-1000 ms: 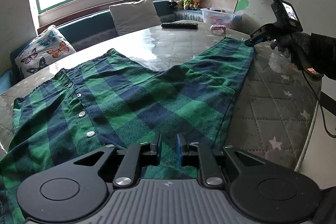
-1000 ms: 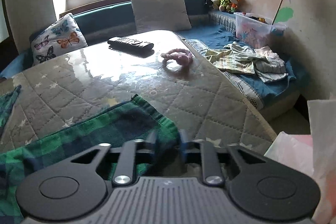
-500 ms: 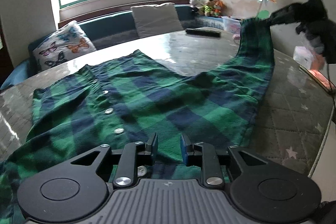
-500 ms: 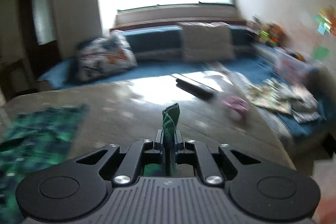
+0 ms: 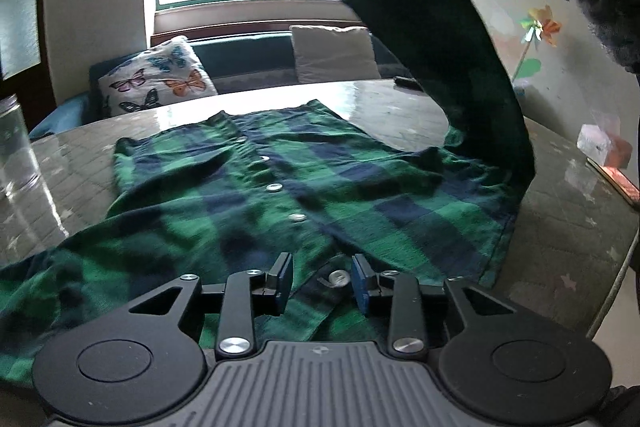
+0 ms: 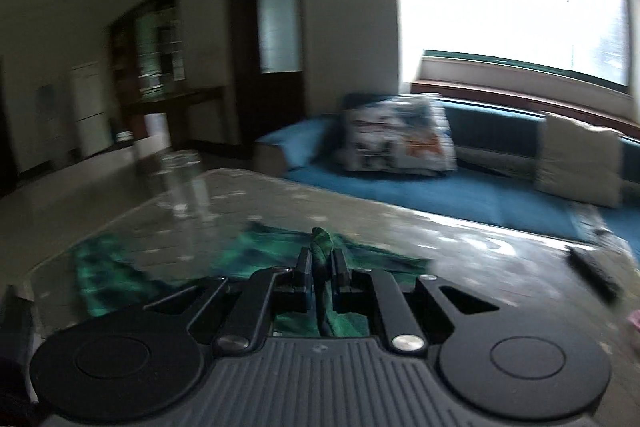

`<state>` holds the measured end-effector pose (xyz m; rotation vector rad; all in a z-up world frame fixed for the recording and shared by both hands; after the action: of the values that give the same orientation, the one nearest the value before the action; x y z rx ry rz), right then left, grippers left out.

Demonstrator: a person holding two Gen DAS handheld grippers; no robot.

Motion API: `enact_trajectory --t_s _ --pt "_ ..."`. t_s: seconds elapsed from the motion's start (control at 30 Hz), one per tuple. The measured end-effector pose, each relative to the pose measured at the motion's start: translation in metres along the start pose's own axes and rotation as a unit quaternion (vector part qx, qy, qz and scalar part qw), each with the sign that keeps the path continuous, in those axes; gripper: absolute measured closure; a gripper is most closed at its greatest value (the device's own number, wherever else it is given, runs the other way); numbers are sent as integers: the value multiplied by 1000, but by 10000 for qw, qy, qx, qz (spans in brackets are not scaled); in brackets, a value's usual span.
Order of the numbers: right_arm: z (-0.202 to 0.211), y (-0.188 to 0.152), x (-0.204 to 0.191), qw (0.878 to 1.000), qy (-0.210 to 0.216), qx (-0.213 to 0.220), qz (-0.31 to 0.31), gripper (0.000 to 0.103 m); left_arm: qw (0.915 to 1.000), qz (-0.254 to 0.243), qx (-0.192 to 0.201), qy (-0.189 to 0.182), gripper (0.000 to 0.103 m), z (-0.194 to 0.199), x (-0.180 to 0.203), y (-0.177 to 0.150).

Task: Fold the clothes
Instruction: 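Lift the gripped side and fold it over toward the button placket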

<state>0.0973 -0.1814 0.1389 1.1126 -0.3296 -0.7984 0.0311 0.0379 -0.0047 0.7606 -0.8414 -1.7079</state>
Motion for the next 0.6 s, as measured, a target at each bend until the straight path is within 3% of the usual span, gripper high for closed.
enact_trajectory --t_s 0.33,0.4,0.47,0.6 --pt "-72 -12 -84 9901 1340 -415 14 92 9994 276 -24 200 67 11 -22 -12" --pt "-74 -17 -89 9873 1515 -481 -18 84 9993 294 -46 244 67 12 -24 -13" --pt "-77 -22 -94 9843 1683 -540 -44 84 9992 294 -76 269 67 13 -25 -14" --pt "-55 -25 -84 9856 1597 -540 97 79 9990 287 -141 325 67 15 -29 -16"
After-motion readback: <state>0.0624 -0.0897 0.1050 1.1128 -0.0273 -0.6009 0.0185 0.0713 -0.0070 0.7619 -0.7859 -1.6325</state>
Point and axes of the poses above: each gripper's, at about its wrist camera, not at the fingertips, and z roughly against the way its jaws point, x to its right, y to its top, the point moved 2 cm from there along -z, roughly the way its jaws point, and after that the axes turned 12 degrees about y, right-handed, at the moved point
